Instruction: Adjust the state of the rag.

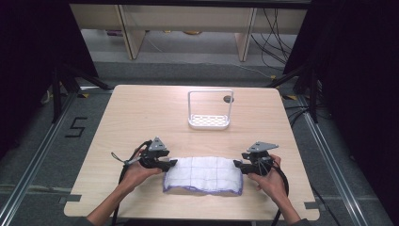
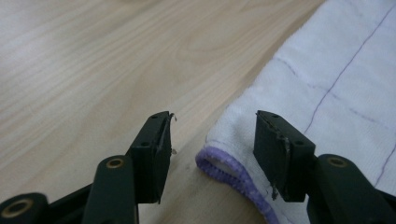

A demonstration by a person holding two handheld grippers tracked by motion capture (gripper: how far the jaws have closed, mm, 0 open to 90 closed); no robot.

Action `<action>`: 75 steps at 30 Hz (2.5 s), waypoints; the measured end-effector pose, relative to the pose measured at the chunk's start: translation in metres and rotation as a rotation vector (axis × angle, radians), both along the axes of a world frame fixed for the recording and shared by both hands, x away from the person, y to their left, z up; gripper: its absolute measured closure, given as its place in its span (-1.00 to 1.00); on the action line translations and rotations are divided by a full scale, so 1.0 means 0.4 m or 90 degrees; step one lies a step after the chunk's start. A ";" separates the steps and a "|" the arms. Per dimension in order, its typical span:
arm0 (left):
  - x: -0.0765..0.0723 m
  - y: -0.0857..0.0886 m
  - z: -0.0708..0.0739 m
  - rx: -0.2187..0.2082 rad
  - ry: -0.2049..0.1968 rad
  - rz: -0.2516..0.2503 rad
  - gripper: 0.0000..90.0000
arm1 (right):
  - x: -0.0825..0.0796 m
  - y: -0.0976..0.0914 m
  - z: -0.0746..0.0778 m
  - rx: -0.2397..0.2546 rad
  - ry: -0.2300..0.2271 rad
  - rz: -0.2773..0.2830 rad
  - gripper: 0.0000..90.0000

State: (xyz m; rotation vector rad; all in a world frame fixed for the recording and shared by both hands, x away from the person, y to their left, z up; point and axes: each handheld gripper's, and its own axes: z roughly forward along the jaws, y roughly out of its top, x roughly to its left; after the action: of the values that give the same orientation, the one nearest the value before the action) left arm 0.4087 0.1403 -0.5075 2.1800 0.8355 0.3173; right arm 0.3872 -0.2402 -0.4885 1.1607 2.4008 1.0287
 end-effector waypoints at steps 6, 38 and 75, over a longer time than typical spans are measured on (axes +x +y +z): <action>-0.005 -0.007 -0.013 0.027 -0.004 -0.008 0.03 | 0.003 0.014 -0.020 -0.032 0.011 0.003 0.14; -0.152 0.009 -0.003 0.022 0.004 -0.100 0.84 | 0.128 0.088 -0.002 -0.037 -0.001 0.085 0.84; -0.263 -0.228 -0.011 -0.028 -0.033 -0.198 0.80 | 0.349 0.323 0.018 -0.072 0.073 0.237 0.79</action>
State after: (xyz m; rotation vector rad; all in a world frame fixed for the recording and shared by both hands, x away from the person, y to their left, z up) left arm 0.3034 0.0492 -0.5120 2.2091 0.4603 0.1960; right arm 0.5268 -0.1109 -0.4811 0.7695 2.7957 0.9326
